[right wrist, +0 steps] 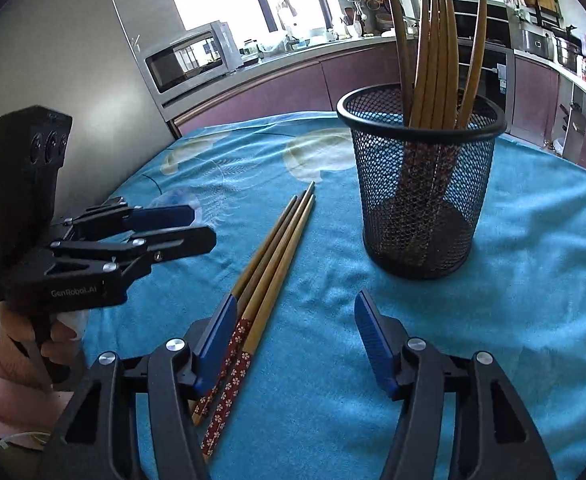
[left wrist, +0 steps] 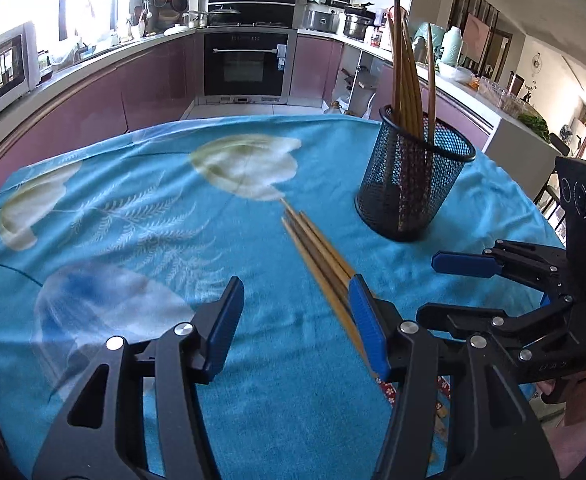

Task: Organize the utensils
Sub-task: 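Move both open tools back down over the chopsticks on the cloth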

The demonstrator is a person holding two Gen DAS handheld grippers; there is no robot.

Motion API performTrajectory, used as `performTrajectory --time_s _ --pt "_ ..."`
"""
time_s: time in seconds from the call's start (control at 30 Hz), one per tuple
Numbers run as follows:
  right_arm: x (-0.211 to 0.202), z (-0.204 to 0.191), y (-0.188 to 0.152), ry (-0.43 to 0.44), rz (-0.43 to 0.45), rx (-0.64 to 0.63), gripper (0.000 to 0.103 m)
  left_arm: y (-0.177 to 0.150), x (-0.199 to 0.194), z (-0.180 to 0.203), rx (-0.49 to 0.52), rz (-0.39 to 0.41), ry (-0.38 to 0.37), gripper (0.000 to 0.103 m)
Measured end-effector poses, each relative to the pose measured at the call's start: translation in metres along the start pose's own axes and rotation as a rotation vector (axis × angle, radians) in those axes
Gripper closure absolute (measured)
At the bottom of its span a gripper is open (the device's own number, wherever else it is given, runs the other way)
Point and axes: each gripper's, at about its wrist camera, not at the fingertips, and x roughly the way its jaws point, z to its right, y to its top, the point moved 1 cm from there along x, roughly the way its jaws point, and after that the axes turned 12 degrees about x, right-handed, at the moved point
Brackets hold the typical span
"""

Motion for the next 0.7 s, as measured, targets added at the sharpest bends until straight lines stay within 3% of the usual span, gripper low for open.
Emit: performTrajectory --time_s 0.23,0.5,0.7 --pt "0.005 0.000 -0.002 -0.045 0.002 -0.006 0.034 -0.010 0.001 0.008 -0.005 -0.014 0.014 0.045" --pt "0.010 -0.004 -0.005 -0.097 -0.001 -0.033 0.034 -0.016 0.002 0.019 0.015 -0.039 0.015 0.045" --pt "0.014 -0.006 -0.008 -0.125 -0.020 -0.057 0.043 -0.017 0.003 0.025 0.033 -0.046 0.000 0.045"
